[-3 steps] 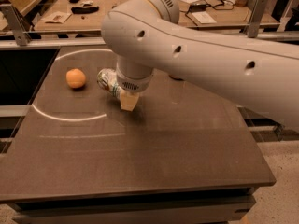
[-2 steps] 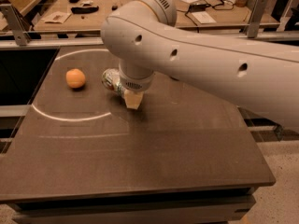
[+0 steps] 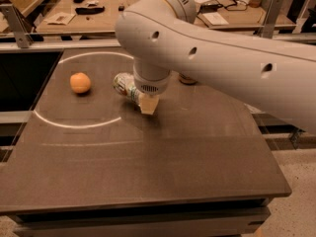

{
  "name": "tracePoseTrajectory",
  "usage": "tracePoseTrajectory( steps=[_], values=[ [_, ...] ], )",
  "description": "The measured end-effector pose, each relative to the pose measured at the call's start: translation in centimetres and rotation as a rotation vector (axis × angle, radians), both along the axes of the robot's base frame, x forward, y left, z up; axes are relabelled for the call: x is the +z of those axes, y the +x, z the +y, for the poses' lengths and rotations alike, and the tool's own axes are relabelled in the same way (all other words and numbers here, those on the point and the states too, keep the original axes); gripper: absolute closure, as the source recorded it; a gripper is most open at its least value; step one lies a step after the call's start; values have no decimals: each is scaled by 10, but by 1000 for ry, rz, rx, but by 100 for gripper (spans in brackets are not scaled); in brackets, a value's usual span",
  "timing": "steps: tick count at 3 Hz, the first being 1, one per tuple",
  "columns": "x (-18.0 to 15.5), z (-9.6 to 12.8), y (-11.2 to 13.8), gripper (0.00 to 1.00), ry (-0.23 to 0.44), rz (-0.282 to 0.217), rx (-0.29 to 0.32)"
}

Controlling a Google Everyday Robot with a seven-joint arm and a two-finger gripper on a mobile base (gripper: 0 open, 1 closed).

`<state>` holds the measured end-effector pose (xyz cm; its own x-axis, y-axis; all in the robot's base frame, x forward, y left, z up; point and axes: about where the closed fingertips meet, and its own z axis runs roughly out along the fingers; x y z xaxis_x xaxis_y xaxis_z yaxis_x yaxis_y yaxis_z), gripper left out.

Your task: Place 7up can upright

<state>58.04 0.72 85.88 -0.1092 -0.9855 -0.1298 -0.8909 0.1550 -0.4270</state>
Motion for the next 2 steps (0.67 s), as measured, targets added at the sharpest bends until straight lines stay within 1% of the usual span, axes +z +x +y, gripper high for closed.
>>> tracePoseTrajectory(
  steps=[1, 2],
  values=[
    [3, -11, 2, 82, 40, 87, -45],
    [10, -14, 2, 59, 82, 156, -79]
  ],
)
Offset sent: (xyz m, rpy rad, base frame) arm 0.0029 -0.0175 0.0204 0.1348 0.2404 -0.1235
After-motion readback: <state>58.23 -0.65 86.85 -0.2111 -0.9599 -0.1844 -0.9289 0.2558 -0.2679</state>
